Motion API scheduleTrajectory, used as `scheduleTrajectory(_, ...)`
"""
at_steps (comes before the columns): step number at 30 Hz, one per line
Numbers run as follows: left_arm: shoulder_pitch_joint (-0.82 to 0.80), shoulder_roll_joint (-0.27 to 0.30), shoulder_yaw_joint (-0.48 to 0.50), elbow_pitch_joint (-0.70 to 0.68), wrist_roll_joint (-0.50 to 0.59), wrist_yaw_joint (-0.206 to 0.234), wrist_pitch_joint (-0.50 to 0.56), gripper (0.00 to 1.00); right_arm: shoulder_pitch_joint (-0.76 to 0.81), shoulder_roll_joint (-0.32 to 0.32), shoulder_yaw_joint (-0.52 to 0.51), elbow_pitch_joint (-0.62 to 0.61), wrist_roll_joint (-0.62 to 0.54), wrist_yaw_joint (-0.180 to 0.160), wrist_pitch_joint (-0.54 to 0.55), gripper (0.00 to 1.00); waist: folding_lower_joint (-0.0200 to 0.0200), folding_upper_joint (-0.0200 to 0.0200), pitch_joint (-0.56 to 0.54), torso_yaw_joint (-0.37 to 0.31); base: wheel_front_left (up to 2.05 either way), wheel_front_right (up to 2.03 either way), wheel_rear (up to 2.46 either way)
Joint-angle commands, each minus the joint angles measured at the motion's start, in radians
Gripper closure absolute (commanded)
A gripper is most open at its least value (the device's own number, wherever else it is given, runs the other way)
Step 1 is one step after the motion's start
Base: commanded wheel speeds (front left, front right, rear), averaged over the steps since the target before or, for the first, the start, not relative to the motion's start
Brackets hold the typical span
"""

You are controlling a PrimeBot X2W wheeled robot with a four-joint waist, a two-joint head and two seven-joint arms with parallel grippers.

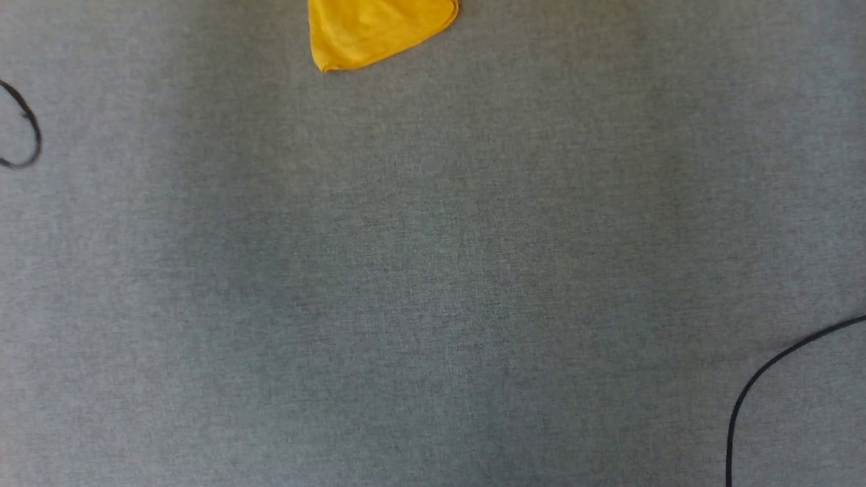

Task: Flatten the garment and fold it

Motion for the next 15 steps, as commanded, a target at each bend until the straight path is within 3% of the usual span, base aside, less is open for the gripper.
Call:
scheduleTrajectory(1,0.028,0.002,0.009,0.031,-0.016,-0.006,-0.012,1.0,0.012,0.004,0.003,0.031,0.012,-0.007,-0.015,1.0,-0.0004,0.0,0.041,-0.002,0.0,0.0,0.0)
scheduleTrajectory(8,0.137,-0.061,0.024,0.169,-0.09,-0.052,-0.047,1.0,0.103,0.057,0.097,0.16,0.053,-0.007,-0.05,1.0,-0.0004,0.0,0.001,0.009,0.0,0.0,0.0)
scheduleTrajectory(15,0.357,-0.131,0.044,0.259,-0.177,-0.112,-0.057,1.0,0.327,0.06,0.204,0.181,0.132,-0.007,-0.11,1.0,-0.0004,0.0,-0.15,0.039,0.0,0.0,0.0)
